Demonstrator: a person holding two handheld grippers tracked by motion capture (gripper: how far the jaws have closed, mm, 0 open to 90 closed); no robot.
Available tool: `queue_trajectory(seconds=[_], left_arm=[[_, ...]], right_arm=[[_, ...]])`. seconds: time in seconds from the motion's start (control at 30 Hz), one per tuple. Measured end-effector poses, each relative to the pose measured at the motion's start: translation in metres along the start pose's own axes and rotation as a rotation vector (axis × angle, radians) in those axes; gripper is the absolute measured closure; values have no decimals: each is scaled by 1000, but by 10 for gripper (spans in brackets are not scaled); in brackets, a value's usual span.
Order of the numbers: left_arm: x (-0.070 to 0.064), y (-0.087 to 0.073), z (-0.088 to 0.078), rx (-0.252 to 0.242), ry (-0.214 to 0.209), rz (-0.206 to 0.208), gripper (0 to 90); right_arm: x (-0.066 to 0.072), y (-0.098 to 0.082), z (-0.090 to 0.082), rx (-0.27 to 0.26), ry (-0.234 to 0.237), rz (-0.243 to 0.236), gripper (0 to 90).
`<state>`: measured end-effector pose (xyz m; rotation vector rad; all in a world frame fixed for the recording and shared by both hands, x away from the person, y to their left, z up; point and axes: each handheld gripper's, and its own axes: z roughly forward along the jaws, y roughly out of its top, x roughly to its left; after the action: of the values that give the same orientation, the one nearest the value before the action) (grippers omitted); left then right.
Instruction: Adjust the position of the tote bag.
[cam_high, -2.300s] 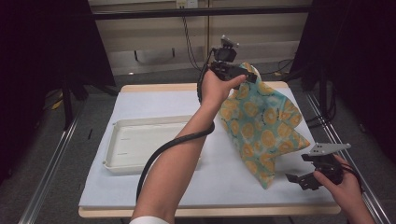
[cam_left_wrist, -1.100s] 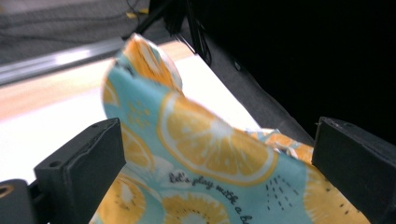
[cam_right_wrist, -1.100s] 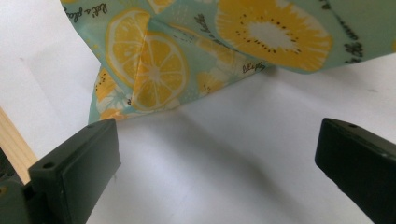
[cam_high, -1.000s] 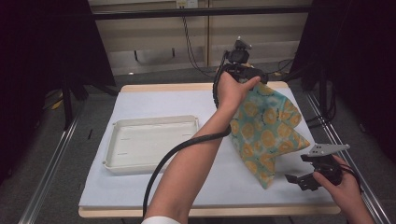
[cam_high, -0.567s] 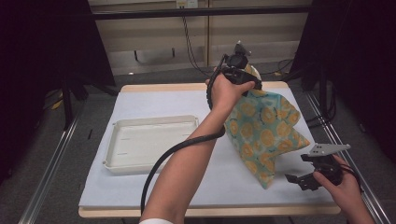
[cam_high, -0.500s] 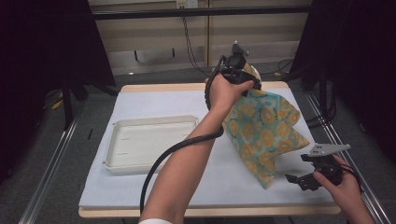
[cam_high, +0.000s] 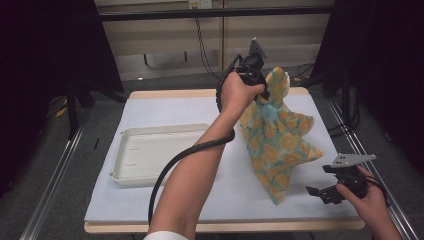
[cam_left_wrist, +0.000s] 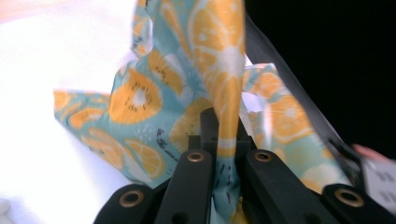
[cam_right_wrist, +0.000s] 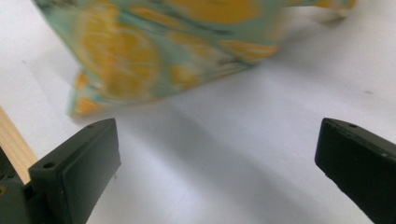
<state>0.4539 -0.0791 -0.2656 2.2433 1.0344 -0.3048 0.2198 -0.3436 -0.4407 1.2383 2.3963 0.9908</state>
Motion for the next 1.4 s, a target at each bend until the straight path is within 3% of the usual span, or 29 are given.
queue_trajectory(seconds=[0.03, 0.1, 0.13, 0.2, 0.23, 0.27, 0.3, 0.33, 0.37, 0.4, 0.43, 0.47, 0.53, 0.6, 0.63, 0.73, 0.8, 0.83, 0.87, 0.9, 0.97, 1.03, 1.1, 1.17, 1.23, 1.3, 1.33, 1.37, 1.4], left_arm=[[0, 1, 2, -18, -29, 40, 900], [4, 2, 0, -2, -58, 97, 900], [6, 3, -1, 17, -66, 168, 900], [6, 2, -2, 5, -64, 169, 900], [6, 2, -3, 25, -62, 199, 900], [6, 2, -3, 25, -62, 199, 900], [4, -1, -5, -46, -61, 158, 884], [4, -1, -5, -46, -61, 158, 857], [0, -4, -5, -44, -8, 197, 787], [-3, -6, -3, -70, 1, 161, 666], [-4, -7, -3, -49, -11, 149, 535], [-7, -9, -1, -57, -11, 140, 564], [-11, -12, 0, -53, -1, 138, 458], [-14, -15, 2, -29, 9, 159, 464], [-16, -16, 5, -27, 19, 144, 432], [-16, -19, 9, -31, -3, 166, 561], [-15, -19, 7, -23, -10, 215, 806], [-15, -18, 6, -9, 2, 229, 857], [-13, -17, 6, 1, -13, 251, 898], [-10, -16, 6, 9, -46, 239, 900], [-6, -12, 5, 26, -71, 292, 900], [-6, -10, 4, 23, -64, 326, 900], [-3, -1, -1, 43, -83, 378, 900], [0, 5, -4, 60, -89, 391, 900], [5, 9, -6, 66, -118, 440, 900], [7, 9, -6, 74, -132, 449, 900], [9, 10, -8, 98, -137, 531, 900], [12, 9, -8, 95, -145, 508, 900], [14, 7, -8, 99, -146, 451, 900]], right_arm=[[0, 0, 0, -1, 3, 5, 0], [0, -1, 0, -2, 2, 2, 0], [-1, -1, -1, 0, 0, 3, 0], [-1, -1, 0, 1, -2, 5, 0], [-1, -1, 0, 1, -3, 6, 0], [-1, 0, 0, 0, 0, 2, 0], [-1, 0, 0, -2, 1, -1, 0], [-1, 0, 0, -2, 1, 1, 0], [0, 0, 0, -2, 2, 2, 0], [0, 0, 0, -3, 2, 0, 0], [0, 0, 0, -3, 3, 3, 0], [0, 0, 0, -3, 2, 3, 0], [0, 0, 0, -2, 0, 2, 0], [0, 0, 0, -2, 1, 0, 0], [1, 1, 0, 1, 0, 1, 0], [1, 1, 1, -2, 5, -5, 0], [1, 1, 1, -3, 5, -3, 0], [1, 1, 1, -1, 4, 2, 0], [1, 1, 0, 1, -1, 4, 0], [1, 1, 0, -3, -5, 1, 0], [1, 1, 0, -1, 0, 3, 0], [1, 1, 1, 1, 5, 2, 0], [1, 1, 2, 4, 5, 2, 0], [0, 1, 3, 2, 8, -2, 0], [0, 1, 3, 0, 11, -1, 0], [0, 1, 3, 0, 11, -2, 0], [0, 0, 3, 7, 9, 2, 0], [0, 0, 4, 12, 11, 3, 0], [-1, 0, 4, 12, 13, 5, 0]])
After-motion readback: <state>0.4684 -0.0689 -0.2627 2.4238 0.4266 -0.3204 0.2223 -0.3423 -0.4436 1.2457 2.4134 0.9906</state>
